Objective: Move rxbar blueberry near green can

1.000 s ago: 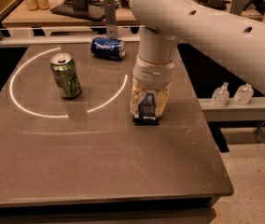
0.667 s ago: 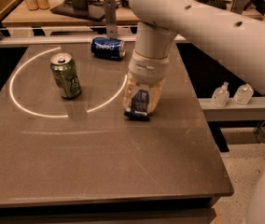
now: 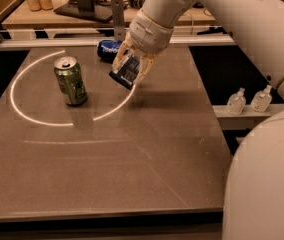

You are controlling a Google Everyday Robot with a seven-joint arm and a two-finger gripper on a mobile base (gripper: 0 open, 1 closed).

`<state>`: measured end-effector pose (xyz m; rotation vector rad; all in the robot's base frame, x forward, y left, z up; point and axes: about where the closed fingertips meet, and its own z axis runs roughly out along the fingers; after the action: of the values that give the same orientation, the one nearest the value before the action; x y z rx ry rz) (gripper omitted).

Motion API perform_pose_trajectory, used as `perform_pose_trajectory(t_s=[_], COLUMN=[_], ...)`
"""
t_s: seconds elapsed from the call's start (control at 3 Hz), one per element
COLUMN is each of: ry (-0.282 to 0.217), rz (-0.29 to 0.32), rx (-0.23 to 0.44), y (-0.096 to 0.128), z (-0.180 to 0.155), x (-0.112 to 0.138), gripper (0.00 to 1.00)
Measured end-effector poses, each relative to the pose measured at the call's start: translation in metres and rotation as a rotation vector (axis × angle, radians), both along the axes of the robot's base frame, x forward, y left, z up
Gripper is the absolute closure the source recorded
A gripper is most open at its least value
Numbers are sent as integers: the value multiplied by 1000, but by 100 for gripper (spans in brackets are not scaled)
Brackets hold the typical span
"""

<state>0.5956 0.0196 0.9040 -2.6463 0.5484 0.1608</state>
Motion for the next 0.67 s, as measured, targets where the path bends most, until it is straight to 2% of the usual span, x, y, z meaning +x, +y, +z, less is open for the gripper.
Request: perform_pose_trajectory(t_s=[0.33,0.67], ry=[28,84], rz=[-60,-87], rx=[59,88], y=[19,32], z=[8,4], x=[12,13], gripper=[85,61])
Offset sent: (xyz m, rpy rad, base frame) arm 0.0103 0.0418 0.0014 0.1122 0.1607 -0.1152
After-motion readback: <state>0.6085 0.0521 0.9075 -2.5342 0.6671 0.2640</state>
